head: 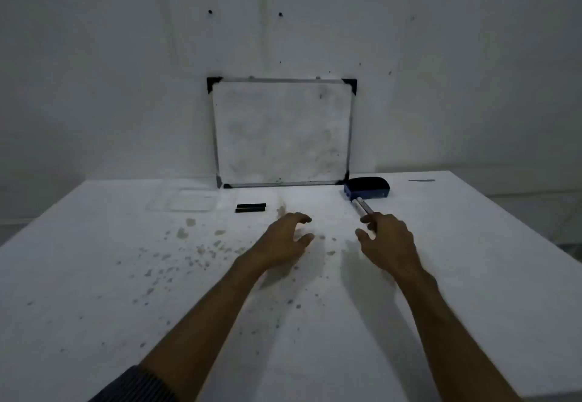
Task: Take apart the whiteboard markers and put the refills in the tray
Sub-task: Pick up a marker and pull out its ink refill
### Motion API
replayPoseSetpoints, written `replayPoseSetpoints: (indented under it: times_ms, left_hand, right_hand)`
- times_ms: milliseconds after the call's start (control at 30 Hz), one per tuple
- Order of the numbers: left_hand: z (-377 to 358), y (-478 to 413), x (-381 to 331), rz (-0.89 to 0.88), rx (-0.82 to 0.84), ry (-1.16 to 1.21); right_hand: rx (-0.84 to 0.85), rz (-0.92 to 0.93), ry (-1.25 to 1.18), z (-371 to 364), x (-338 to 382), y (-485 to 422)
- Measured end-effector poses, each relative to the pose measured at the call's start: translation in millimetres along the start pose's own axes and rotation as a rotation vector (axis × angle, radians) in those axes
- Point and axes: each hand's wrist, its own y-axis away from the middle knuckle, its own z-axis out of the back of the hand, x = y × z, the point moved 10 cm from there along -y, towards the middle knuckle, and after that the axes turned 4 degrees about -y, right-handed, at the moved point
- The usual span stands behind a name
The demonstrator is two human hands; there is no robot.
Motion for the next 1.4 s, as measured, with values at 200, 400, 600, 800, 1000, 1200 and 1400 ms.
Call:
replayPoseSetpoints:
  times_ms: [200, 400, 600, 800, 1000, 1200, 1400]
  left_hand:
    - [-21.9, -29.4, 20.8, -0.086, -0.152, -0.201]
    - [-24.6, -38.2, 28.7, -0.166, -0.247, -0.205]
    - [-16.6, -28.4, 22.6, -0.122, -0.216, -0.089]
    - [29.0, -9.4, 20.6, 0.106, -0.3, 0.48]
    - [74.7, 8.7, 37.9, 0.051, -0.406, 0.445]
    - [49.1, 17.8, 60.3, 0.178, -0.422, 0.686]
    - [36.6, 8.3, 53.9, 0.108, -0.329, 0.543]
  right_hand:
    - [-0.12, 0.017, 0.407, -9.6, -6.4, -53.0]
    - [-0.216, -0.052, 0.493, -18.7, -11.7, -68.3]
    - [-0.168, -0.114, 0.554, -29.7, -11.1, -59.9]
    - [0.119, 0.105, -0.14, -41.4, 53.6, -27.3]
    - [0.346, -0.119, -0.792, -58.6, 80.2, -9.6]
    - [0.327, -0.355, -1.284, -105.4, 91.3, -14.6]
    - [0.182, -0.355, -1.087, -124.8, 75.7, -10.2]
